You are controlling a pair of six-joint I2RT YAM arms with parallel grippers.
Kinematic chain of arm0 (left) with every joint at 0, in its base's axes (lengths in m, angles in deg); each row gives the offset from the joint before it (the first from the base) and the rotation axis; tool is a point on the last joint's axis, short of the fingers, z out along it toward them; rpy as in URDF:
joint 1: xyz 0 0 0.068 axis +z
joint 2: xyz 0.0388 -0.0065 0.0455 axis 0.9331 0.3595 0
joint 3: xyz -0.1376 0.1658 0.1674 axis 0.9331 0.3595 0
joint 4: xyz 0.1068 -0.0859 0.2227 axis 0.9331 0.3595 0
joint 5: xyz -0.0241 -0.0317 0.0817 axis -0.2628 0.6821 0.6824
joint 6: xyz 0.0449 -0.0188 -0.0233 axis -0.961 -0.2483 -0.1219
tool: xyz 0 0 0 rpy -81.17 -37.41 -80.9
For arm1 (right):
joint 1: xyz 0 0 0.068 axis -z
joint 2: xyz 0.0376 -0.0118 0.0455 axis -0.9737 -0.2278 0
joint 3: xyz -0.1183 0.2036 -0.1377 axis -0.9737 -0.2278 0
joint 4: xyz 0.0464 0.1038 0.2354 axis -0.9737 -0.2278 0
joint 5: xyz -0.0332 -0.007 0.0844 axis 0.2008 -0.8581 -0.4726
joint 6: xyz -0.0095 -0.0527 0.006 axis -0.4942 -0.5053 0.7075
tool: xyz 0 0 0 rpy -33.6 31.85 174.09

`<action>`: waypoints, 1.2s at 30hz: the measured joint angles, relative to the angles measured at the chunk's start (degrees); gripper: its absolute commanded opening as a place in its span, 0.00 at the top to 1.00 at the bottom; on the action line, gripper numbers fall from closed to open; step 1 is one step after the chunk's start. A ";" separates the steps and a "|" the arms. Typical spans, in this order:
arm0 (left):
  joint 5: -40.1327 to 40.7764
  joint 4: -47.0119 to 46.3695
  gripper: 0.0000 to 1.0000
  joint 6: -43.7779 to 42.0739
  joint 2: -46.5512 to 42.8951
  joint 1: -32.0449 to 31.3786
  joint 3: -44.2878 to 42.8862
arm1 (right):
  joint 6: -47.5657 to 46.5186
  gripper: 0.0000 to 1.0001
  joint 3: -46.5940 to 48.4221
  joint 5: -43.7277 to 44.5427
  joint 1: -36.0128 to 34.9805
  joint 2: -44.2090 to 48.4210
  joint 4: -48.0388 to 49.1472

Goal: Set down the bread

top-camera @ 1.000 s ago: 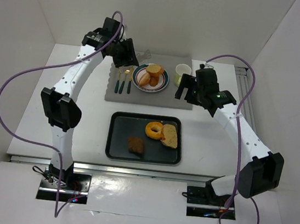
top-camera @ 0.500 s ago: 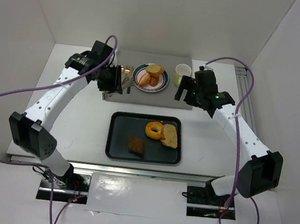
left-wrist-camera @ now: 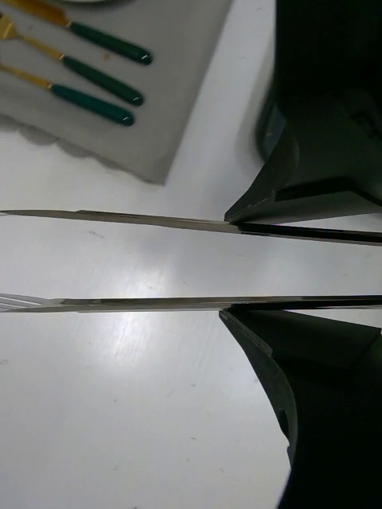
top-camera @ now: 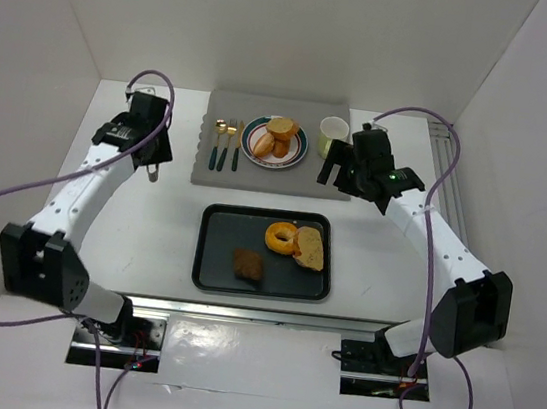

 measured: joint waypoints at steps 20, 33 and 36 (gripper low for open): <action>-5.75 -8.98 0.00 -0.39 29.11 9.46 -11.17 | 2.95 0.01 -3.02 6.03 0.17 2.58 -0.04; -15.67 -2.69 0.00 -2.95 8.22 9.22 -15.02 | 2.47 0.01 0.33 10.03 0.63 -1.81 -2.71; -19.30 -3.72 0.00 -3.30 1.64 9.16 -13.86 | 2.08 0.01 1.51 10.47 0.66 -3.13 -3.32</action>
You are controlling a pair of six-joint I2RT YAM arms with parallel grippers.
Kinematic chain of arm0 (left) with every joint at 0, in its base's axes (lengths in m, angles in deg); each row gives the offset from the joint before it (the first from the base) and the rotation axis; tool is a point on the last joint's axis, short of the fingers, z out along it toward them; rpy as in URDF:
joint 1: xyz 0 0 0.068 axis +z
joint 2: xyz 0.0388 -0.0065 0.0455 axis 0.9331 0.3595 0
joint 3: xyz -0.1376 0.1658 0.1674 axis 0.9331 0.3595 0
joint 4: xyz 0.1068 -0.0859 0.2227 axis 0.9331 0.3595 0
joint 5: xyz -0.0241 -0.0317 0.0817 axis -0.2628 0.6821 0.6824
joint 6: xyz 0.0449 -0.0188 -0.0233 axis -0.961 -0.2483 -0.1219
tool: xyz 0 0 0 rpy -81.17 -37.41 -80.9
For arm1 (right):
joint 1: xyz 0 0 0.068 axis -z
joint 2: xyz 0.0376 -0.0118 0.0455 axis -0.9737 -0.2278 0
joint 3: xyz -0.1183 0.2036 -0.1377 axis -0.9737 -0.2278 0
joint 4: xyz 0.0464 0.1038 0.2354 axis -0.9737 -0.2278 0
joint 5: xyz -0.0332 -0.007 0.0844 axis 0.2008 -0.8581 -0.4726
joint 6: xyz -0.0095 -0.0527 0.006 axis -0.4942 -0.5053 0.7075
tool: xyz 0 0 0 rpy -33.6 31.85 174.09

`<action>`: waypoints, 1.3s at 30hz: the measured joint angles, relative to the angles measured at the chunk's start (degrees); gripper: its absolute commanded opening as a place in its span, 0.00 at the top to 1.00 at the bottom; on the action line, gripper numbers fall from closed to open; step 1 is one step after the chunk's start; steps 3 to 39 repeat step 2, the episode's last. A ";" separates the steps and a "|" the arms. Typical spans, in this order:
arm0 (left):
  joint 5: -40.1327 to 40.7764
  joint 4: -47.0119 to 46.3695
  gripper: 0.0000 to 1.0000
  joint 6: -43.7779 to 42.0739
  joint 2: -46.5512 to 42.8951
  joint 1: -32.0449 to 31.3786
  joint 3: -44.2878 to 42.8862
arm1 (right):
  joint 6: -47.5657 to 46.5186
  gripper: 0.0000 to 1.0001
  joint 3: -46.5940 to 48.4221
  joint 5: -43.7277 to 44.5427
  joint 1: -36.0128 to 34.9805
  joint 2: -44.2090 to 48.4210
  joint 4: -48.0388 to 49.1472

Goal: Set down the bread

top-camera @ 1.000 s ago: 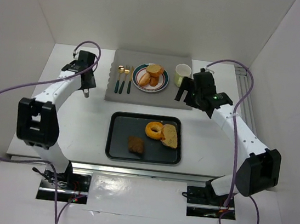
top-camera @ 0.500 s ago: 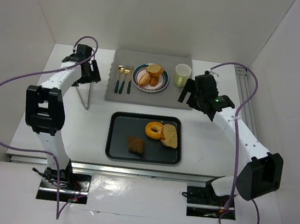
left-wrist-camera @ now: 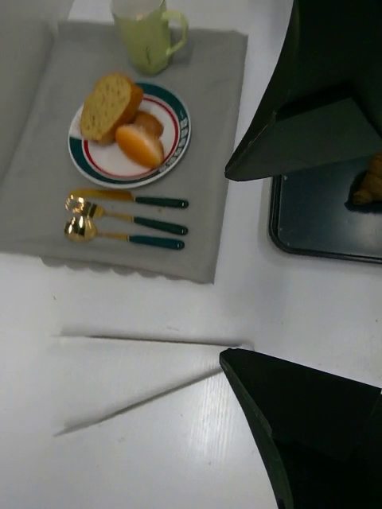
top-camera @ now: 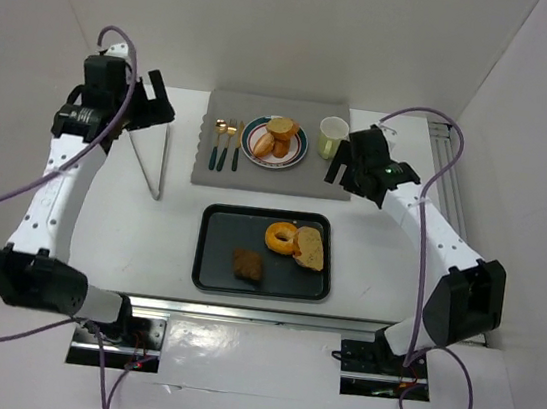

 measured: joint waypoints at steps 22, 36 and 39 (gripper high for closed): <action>-2.08 -0.48 0.00 0.02 -2.71 -0.07 1.11 | -0.09 0.01 0.39 0.15 0.00 -0.39 -0.04; -2.08 -0.48 0.00 0.02 -2.71 -0.07 1.11 | -0.09 0.01 0.39 0.15 0.00 -0.39 -0.04; -2.08 -0.48 0.00 0.02 -2.71 -0.07 1.11 | -0.09 0.01 0.39 0.15 0.00 -0.39 -0.04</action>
